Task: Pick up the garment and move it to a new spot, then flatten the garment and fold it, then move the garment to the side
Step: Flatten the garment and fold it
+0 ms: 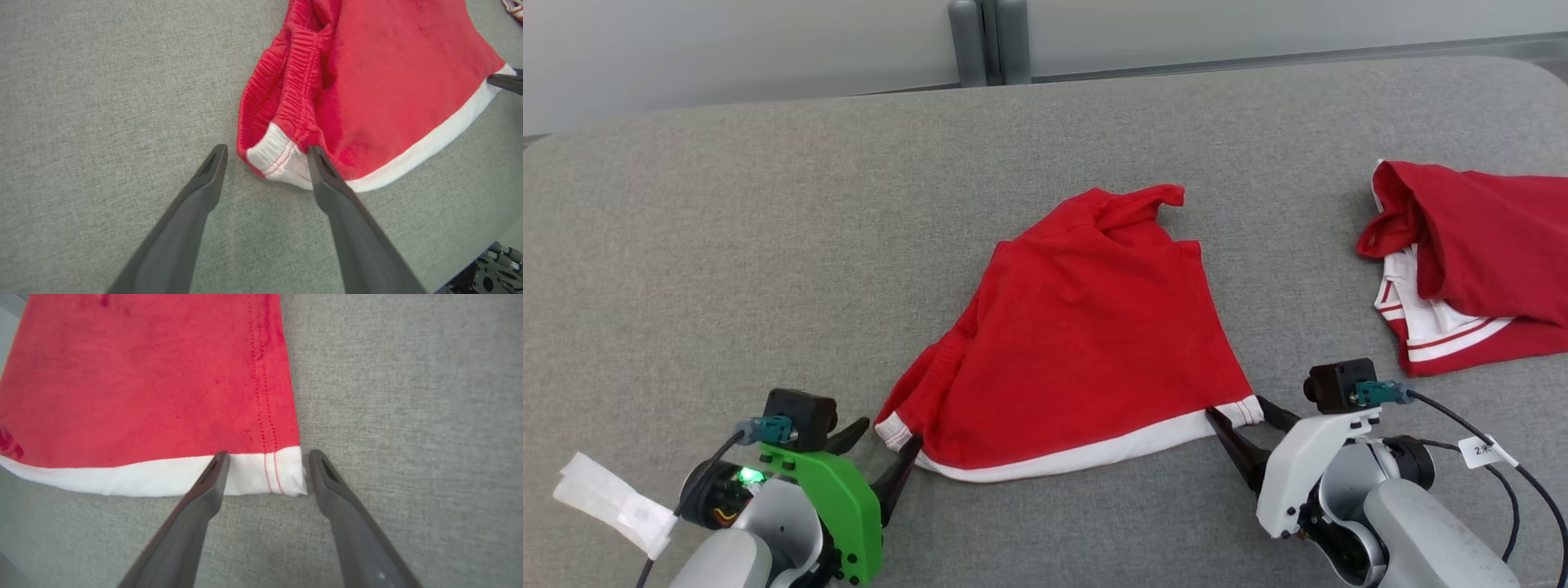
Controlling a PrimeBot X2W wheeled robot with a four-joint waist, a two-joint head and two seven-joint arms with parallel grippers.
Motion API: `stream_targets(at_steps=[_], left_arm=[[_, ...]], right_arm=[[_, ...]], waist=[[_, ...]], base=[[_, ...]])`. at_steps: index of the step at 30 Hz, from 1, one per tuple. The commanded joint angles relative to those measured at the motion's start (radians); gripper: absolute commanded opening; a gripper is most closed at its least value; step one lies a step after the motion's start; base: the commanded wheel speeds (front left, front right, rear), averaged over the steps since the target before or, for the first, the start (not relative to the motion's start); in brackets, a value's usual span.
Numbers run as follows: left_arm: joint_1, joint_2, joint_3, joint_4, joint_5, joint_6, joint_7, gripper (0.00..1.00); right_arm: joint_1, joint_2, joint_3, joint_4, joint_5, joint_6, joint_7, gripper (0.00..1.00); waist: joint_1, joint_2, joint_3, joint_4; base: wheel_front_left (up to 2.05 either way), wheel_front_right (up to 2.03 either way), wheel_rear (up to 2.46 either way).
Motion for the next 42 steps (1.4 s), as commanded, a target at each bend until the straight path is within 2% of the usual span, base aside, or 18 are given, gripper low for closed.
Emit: stream_targets(at_steps=[1,2,3,4,5,6,7,8,17,23,25,28,29,34,42], left_arm=[[-0.022,0.013,-0.016,0.008,-0.017,-0.004,-0.005,1.0],[-0.029,0.015,-0.026,0.012,-0.02,-0.004,-0.009,1.0],[-0.039,0.019,-0.038,0.017,-0.021,-0.004,-0.012,1.0],[-0.045,0.019,-0.048,0.023,-0.03,-0.004,-0.013,1.0],[-0.049,0.019,-0.059,0.031,-0.042,-0.004,-0.013,1.0],[-0.053,0.022,-0.065,0.037,-0.048,-0.004,-0.016,0.82],[-0.06,0.026,-0.073,0.042,-0.054,-0.003,-0.021,0.41],[-0.064,0.028,-0.079,0.045,-0.059,-0.003,-0.026,0.0],[-0.059,0.043,-0.076,0.037,-0.05,-0.001,-0.125,0.0],[-0.179,0.031,-0.051,-0.054,-0.045,0.005,-0.127,0.0],[-0.264,0.041,-0.053,-0.064,-0.016,0.006,-0.097,0.0],[-0.415,0.017,-0.038,-0.04,-0.005,0.007,-0.067,0.0],[-0.478,0.005,-0.04,-0.012,0.0,0.006,-0.053,0.0],[-0.782,-0.046,-0.028,0.157,-0.004,0.0,-0.031,0.0],[-1.166,-0.095,-0.011,0.42,-0.014,-0.002,-0.127,0.0]], right_arm=[[-0.004,0.002,0.013,0.019,0.01,0.0,-0.002,1.0],[-0.007,0.003,0.019,0.024,0.014,0.0,-0.004,1.0],[-0.012,0.003,0.027,0.029,0.019,0.0,-0.008,0.92],[-0.015,0.002,0.035,0.028,0.025,0.0,-0.015,0.79],[-0.017,0.003,0.043,0.029,0.037,0.0,-0.021,0.57],[-0.019,0.002,0.052,0.031,0.043,0.0,-0.025,0.35],[-0.021,-0.001,0.063,0.031,0.048,0.0,-0.032,0.04],[-0.024,-0.002,0.069,0.029,0.056,0.0,-0.042,0.0],[-0.046,-0.044,0.09,-0.016,0.115,0.0,-0.177,0.0],[-0.133,-0.084,0.079,-0.132,0.191,0.0,-0.258,0.0],[-0.197,-0.114,0.074,-0.162,0.212,0.0,-0.249,0.0],[-0.326,-0.146,0.065,-0.181,0.249,0.0,-0.234,0.0],[-0.381,-0.168,0.067,-0.172,0.254,0.0,-0.225,0.0],[-0.664,-0.198,0.083,-0.117,0.342,0.0,-0.196,0.0],[-1.048,-0.217,0.125,0.026,0.409,-0.001,-0.249,0.0]], waist=[[0.0,0.0,0.008,0.004],[0.0,0.0,0.01,0.004],[0.0,0.0,0.013,0.004],[0.0,0.0,0.014,0.004],[0.0,0.0,0.015,0.003],[0.0,0.0,0.016,0.003],[0.0,0.0,0.017,0.001],[0.0,0.0,0.017,0.0],[0.0,0.0,-0.013,-0.003],[0.0,0.0,0.027,0.006],[0.0,0.0,0.053,0.009],[0.0,0.0,0.1,0.009],[0.0,0.0,0.12,0.012],[0.0,0.0,0.223,0.01],[0.0,0.0,0.3,0.005]], base=[[0.0,0.0,0.0],[0.0,0.0,0.0],[0.0,0.0,0.0],[0.0,0.0,0.0],[0.0,0.0,0.0],[0.0,0.0,0.0],[0.0,0.0,0.0],[0.0,0.0,0.0],[0.0,0.0,0.0],[0.0,0.0,0.0],[0.0,0.0,0.0],[0.0,0.0,0.0],[0.0,0.0,0.0],[0.0,0.0,0.0],[0.0,0.0,0.0]])
